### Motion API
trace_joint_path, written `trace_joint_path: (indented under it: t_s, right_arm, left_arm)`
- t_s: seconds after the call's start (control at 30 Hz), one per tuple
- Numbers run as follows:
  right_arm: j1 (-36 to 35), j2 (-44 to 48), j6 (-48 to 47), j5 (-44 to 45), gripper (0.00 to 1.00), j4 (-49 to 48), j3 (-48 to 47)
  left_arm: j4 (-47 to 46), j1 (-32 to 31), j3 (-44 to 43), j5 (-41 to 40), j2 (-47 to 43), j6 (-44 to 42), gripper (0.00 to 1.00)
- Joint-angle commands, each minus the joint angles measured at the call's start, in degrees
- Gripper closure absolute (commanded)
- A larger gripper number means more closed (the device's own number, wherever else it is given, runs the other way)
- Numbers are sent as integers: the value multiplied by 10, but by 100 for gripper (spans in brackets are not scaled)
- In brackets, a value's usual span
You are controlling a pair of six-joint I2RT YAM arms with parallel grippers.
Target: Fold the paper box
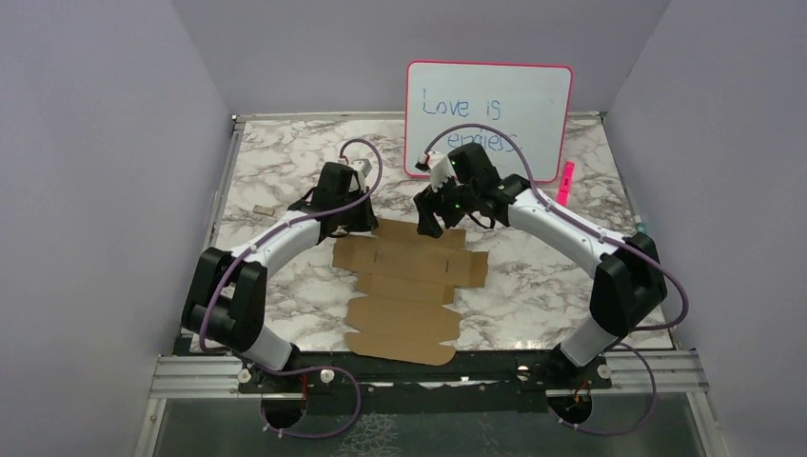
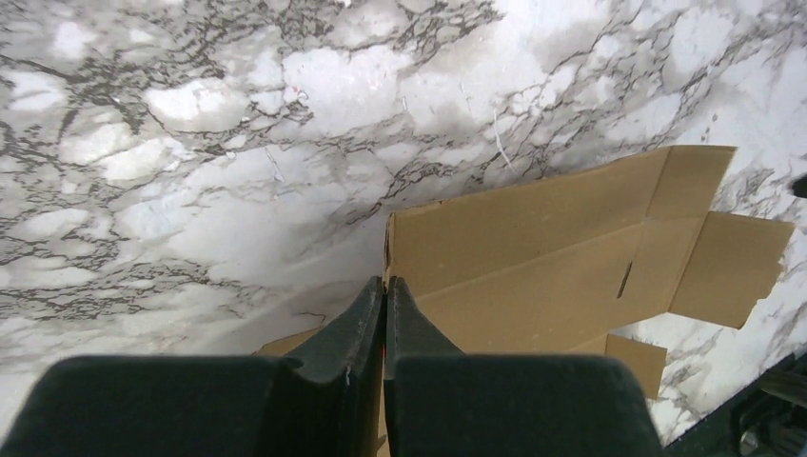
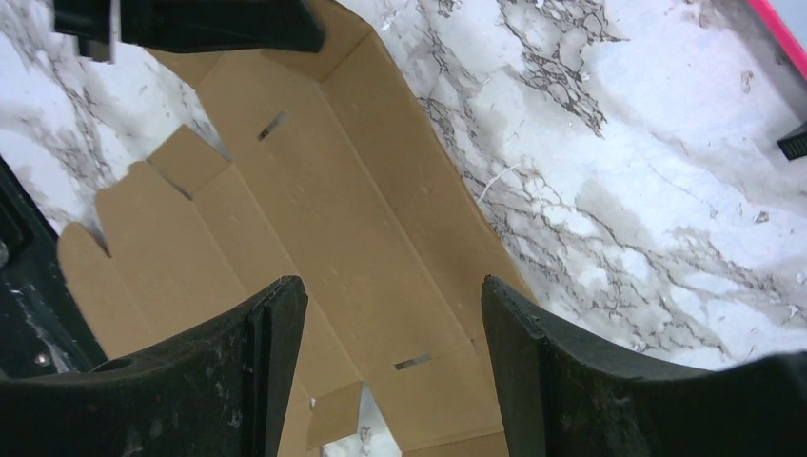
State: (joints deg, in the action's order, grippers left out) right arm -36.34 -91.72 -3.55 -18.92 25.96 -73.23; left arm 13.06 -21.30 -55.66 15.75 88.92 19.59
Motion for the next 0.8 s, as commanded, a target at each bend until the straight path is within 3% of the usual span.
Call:
trace_joint_path:
  t_s: [0.0, 0.23, 0.77]
  right_arm:
    - [-2, -37, -77, -21, 27, 54, -50]
    - [4, -99, -132, -23, 27, 80, -110]
    - [36, -213, -235, -131, 32, 144, -190]
  left_arm:
    - [-77, -5, 32, -40, -61, 16, 95]
    - [-94, -12, 60, -43, -103, 19, 95]
    - [-106, -30, 69, -49, -128, 19, 95]
